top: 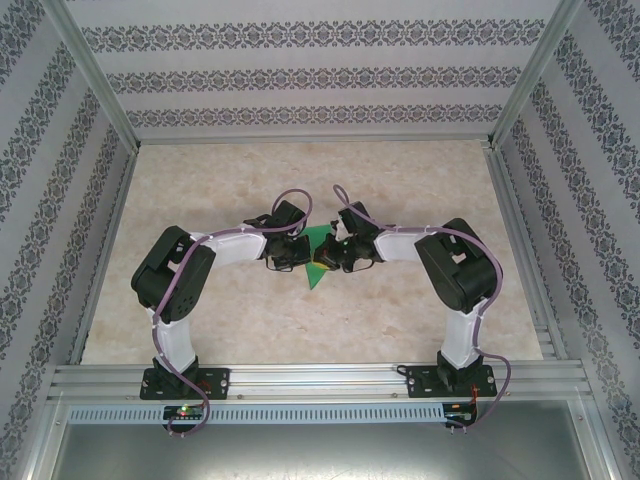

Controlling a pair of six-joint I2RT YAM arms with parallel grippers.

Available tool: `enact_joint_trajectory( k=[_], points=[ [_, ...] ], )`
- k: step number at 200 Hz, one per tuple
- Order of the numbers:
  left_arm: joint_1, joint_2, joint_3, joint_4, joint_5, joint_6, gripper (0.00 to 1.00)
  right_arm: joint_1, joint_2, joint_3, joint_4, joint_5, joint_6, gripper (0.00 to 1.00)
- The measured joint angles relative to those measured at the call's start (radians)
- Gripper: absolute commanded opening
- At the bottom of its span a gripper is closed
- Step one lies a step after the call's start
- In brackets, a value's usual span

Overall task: Fold a paper plane with a square sheet of paper (pick it up from the middle)
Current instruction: Third fold the triangle at the center of the table.

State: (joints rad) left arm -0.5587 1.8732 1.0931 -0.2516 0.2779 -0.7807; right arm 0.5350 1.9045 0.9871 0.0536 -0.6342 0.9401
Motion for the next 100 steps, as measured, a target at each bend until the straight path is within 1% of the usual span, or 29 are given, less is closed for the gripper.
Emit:
enact_joint_trajectory(
  k=[43,100],
  points=[
    [-0.004,0.000,0.013,-0.032,-0.029,0.037,0.00,-0.041,-0.032,-0.002,0.005,-0.006,-0.021,0.00],
    [-0.010,0.014,0.052,-0.091,-0.061,0.058,0.00,-0.047,-0.030,-0.023,-0.043,0.026,-0.070,0.00]
  ],
)
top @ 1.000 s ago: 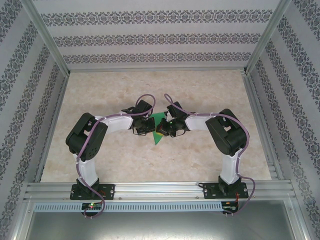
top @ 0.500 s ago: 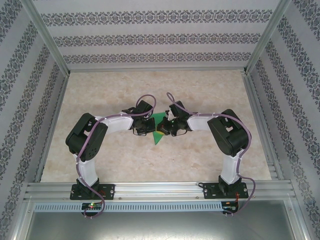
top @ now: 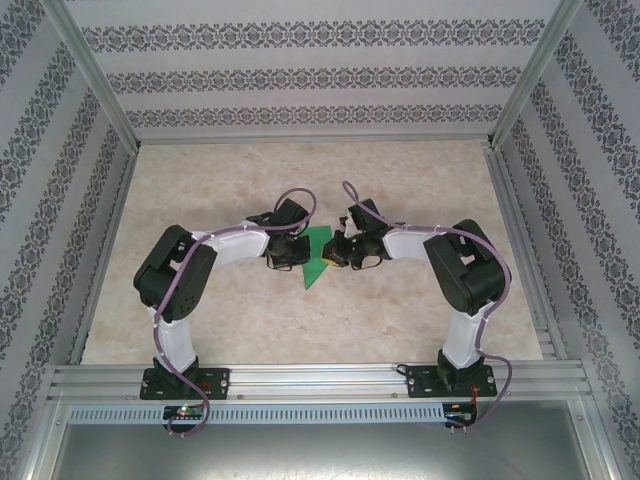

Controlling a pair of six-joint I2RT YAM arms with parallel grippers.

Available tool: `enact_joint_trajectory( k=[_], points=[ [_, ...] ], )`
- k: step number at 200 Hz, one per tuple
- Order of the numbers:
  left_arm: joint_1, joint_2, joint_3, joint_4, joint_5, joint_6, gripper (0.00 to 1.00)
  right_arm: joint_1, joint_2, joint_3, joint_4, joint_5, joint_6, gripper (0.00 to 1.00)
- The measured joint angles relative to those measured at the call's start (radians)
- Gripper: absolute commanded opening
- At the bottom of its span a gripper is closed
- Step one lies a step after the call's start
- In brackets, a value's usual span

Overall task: Fold a paper plane with a square sheet of paper (pick it up from the middle)
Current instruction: Third fold the triangle at the center of the table.

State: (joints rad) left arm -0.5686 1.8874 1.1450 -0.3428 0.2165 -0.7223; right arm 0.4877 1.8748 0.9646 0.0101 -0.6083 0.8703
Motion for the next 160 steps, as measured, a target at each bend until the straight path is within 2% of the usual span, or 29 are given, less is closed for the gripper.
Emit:
enact_joint_trajectory(
  k=[39,160],
  points=[
    [-0.006,0.003,0.008,-0.013,-0.020,0.010,0.00,-0.002,0.008,-0.006,-0.032,0.046,-0.013,0.00],
    [-0.009,0.011,0.024,-0.032,-0.025,0.012,0.00,0.016,-0.025,-0.006,-0.027,0.052,-0.033,0.00]
  ],
)
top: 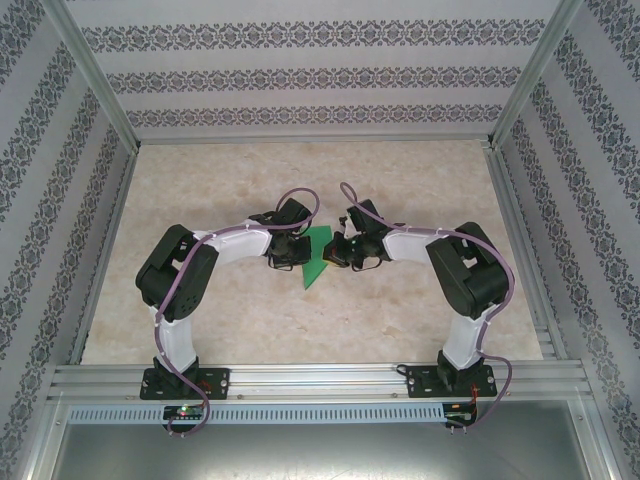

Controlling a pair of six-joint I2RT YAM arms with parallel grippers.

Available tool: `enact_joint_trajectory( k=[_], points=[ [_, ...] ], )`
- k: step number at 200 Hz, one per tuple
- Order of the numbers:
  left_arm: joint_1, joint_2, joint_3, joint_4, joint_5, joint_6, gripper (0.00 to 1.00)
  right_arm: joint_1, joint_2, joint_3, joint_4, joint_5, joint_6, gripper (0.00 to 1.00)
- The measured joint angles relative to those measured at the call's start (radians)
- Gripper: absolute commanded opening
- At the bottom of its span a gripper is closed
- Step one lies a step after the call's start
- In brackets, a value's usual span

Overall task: Fold a paper plane with a square sheet of paper (pick it up from the middle)
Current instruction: Third fold the triangle at the center of the table.

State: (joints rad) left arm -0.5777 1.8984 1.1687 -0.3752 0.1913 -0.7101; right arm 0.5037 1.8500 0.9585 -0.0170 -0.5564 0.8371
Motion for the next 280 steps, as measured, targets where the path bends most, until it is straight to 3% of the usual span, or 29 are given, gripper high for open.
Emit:
enact_joint_trajectory(
  k=[70,138,179,280],
  points=[
    [-0.005,0.000,0.001,-0.002,-0.013,0.000,0.00,-0.022,0.027,0.029,-0.072,0.058,-0.031,0.00],
    [-0.005,0.001,0.001,-0.002,-0.013,0.000,0.00,-0.063,-0.041,0.025,-0.098,0.089,-0.036,0.00],
    [-0.005,0.003,0.006,-0.006,-0.012,0.004,0.00,-0.026,-0.079,0.027,-0.060,0.077,-0.037,0.00],
    [-0.005,0.014,0.034,-0.037,-0.013,0.053,0.00,0.022,0.046,0.053,-0.051,0.048,-0.025,0.00]
  ],
)
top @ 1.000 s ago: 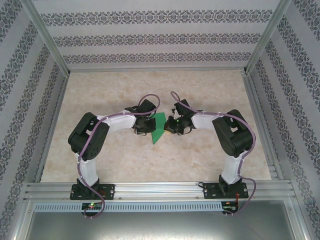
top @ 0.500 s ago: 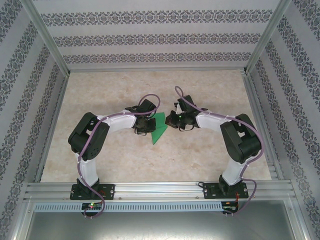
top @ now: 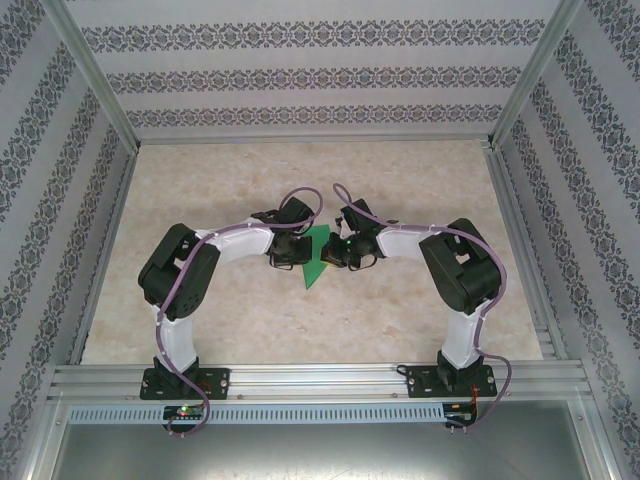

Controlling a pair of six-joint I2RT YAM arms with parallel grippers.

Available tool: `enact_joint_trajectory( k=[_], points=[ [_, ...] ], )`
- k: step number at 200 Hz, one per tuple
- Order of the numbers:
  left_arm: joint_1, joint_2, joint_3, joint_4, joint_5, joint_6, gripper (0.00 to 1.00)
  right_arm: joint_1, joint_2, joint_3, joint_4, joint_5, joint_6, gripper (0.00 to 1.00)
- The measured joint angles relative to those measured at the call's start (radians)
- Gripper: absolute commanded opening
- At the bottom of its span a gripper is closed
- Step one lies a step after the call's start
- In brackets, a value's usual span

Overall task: Fold a paper plane with a square sheet of paper (pick it up from the middle)
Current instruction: Third fold the triangle at the center of the table.

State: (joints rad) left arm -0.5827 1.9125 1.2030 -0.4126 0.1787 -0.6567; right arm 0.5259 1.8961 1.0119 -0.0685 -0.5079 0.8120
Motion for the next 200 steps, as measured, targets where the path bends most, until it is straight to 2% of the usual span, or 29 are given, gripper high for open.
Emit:
enact_joint_trajectory(
  k=[32,69,83,103,126,152,200],
  points=[
    [0.000,-0.013,-0.010,0.002,-0.018,-0.001,0.01,0.000,0.001,-0.027,0.051,-0.002,0.038,0.00],
    [-0.005,-0.119,-0.067,0.004,-0.063,-0.014,0.17,0.000,0.001,-0.053,0.108,-0.005,0.090,0.00],
    [-0.013,-0.177,-0.092,0.019,-0.071,-0.033,0.18,0.000,0.001,-0.059,0.123,-0.005,0.107,0.00],
    [-0.032,-0.237,-0.127,0.060,-0.061,-0.062,0.18,0.000,0.000,-0.068,0.140,-0.004,0.127,0.00],
    [-0.059,-0.259,-0.178,0.137,-0.004,-0.110,0.12,0.000,-0.001,-0.072,0.149,-0.002,0.145,0.00],
    [-0.079,-0.240,-0.220,0.200,0.058,-0.167,0.06,0.000,-0.001,-0.072,0.150,0.002,0.160,0.00],
    [-0.081,-0.170,-0.257,0.276,0.109,-0.236,0.04,0.000,-0.001,-0.072,0.149,0.002,0.163,0.00]
  ],
)
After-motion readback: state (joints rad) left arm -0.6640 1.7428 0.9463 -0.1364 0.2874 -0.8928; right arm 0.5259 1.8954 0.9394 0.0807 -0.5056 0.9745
